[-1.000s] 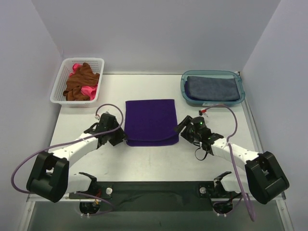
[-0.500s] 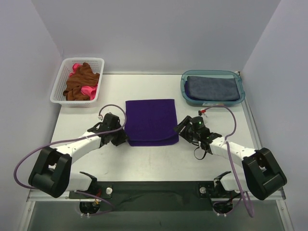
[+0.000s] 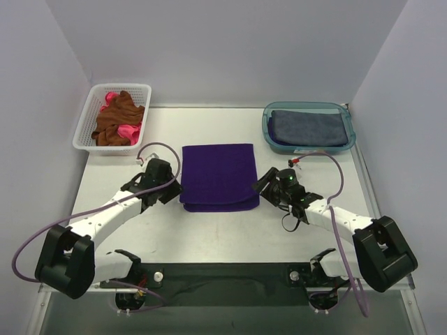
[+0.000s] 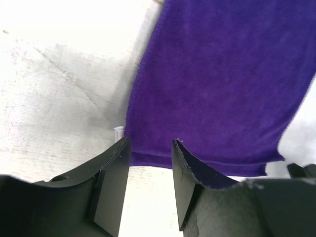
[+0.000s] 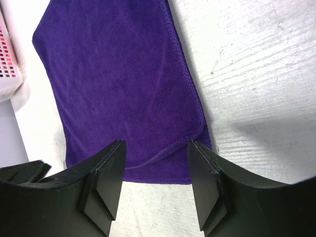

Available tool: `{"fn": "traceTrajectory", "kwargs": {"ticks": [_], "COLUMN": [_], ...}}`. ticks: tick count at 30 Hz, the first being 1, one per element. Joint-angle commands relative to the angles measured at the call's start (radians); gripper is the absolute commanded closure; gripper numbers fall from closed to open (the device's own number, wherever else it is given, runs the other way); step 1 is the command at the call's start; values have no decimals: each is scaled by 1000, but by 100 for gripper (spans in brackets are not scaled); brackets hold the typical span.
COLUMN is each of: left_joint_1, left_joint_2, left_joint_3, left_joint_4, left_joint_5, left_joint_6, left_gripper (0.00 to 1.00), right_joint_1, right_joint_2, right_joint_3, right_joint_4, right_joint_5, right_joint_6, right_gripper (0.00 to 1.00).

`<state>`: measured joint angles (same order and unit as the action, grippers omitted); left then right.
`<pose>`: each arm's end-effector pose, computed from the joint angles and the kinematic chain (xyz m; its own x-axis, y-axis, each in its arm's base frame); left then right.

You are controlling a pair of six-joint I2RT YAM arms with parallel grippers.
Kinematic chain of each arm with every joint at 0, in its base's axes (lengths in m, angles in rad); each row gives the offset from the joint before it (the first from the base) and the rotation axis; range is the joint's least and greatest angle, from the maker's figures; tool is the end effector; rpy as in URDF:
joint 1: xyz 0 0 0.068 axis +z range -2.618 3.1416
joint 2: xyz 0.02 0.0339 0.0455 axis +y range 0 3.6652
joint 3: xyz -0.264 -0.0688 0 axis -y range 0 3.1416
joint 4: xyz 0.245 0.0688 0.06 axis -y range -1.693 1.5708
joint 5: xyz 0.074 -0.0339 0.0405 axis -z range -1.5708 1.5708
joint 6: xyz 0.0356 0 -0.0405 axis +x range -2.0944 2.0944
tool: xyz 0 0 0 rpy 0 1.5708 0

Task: Fold and stack the towels
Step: Fold the towel

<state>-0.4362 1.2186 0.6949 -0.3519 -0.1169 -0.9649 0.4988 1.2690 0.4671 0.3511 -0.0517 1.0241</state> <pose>0.2203 -0.0981 0.2068 -0.6856 -0.5811 -0.4384 -0.3717 0.7973 -0.4755 0.2218 0.1229 0.1835 -0.6419 0.6218 -0.4487 0.0572 0.6224 0.7806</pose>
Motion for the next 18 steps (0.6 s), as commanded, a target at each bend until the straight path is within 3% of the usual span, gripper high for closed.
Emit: {"fn": "traceTrajectory", "kwargs": {"ticks": [1,18], "left_joint_1": [-7,-184], "left_joint_2": [45,-8], "left_joint_3": [41,-37], "left_joint_4": [-13,13], "left_joint_5": [3,-84], "left_joint_6": [6,-187], "left_gripper": [52,47], "right_joint_1": [0,-3], "right_joint_2": [-36,-43], "right_joint_3": [-2,-13], "right_joint_4": [6,6], "right_joint_5": [24,21], "right_joint_6": [-6,-12], "right_gripper": [48,48]}}
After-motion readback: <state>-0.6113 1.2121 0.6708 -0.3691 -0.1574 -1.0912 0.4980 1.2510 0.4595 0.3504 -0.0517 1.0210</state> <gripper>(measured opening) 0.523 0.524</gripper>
